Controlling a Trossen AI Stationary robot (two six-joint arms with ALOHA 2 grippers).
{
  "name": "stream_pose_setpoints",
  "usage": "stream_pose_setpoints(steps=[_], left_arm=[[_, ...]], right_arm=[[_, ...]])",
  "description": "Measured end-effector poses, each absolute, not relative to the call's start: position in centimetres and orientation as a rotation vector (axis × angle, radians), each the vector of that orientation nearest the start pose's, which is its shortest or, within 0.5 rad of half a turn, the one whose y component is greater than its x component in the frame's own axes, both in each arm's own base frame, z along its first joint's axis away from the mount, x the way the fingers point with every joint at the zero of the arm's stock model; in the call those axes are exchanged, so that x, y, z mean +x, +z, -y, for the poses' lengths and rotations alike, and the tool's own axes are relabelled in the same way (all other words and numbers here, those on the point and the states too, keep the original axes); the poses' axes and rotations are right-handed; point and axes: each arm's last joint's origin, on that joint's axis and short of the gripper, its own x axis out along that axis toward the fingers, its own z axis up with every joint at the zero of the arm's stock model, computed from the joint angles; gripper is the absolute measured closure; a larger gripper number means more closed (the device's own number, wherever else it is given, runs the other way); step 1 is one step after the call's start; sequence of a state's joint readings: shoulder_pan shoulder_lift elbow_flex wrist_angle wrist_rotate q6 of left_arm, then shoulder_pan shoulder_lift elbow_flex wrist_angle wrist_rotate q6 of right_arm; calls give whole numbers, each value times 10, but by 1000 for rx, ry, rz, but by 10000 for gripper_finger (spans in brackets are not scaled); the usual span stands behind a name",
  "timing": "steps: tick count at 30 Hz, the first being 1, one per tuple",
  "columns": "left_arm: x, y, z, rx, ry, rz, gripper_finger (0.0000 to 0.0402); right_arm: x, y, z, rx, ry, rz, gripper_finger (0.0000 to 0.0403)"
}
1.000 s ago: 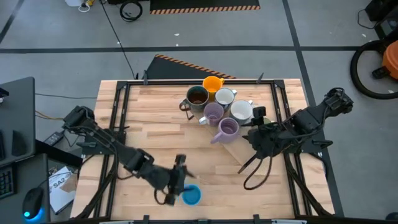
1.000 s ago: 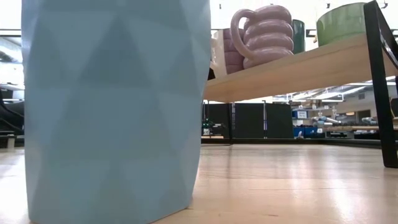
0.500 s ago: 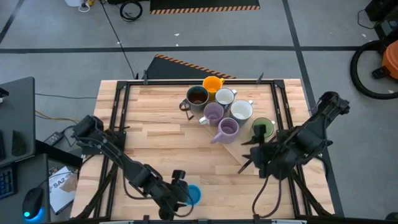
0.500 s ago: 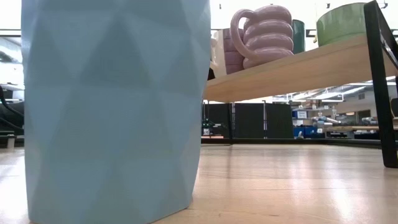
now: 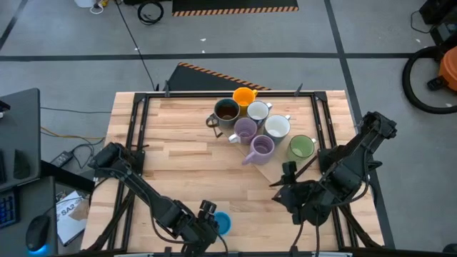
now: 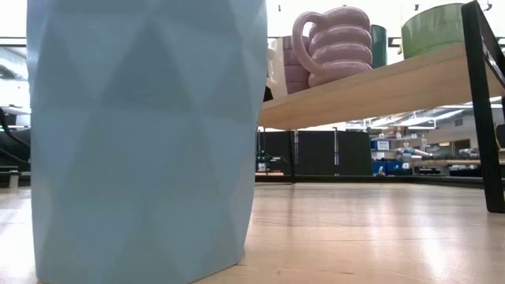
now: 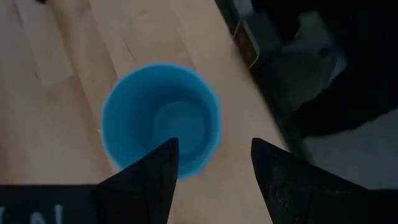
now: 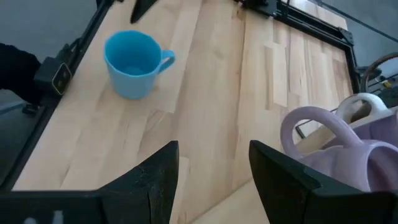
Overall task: Place coffee mugs
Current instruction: Put the blue mug on the shelf
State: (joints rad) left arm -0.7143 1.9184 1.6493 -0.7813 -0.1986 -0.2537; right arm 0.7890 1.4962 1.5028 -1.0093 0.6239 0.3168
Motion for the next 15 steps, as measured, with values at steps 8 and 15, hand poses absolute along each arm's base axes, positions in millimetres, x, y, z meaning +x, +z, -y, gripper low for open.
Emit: stream_pose_setpoints(steps=[8,15], left_arm=[[318,241,268,691,-539,-963,194],[317,228,263,1055,-623,-987,194]], right_arm=[[218,351,-206,-332,57,-739,202],[211,348,-215,-319,77,-727,202]])
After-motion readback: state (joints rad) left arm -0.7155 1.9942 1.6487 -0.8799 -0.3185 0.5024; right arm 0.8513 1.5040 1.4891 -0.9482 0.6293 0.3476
